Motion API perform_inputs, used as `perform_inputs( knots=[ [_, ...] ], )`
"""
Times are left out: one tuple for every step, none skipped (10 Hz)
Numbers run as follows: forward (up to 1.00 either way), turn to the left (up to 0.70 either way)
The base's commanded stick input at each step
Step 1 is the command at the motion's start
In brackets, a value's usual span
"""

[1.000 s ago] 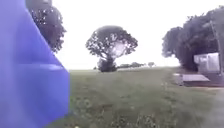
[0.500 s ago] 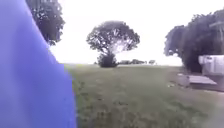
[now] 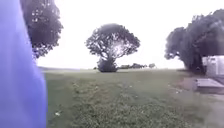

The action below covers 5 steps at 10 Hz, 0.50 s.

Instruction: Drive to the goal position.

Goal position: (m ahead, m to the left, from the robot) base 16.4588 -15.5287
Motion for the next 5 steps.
perform_inputs(
  knots=[
    [1.00, 0.00],
    [1.00, 0.00],
    [1.00, 0.00],
    [1.00, 0.00],
    [1.00, 0.00]
  ],
)
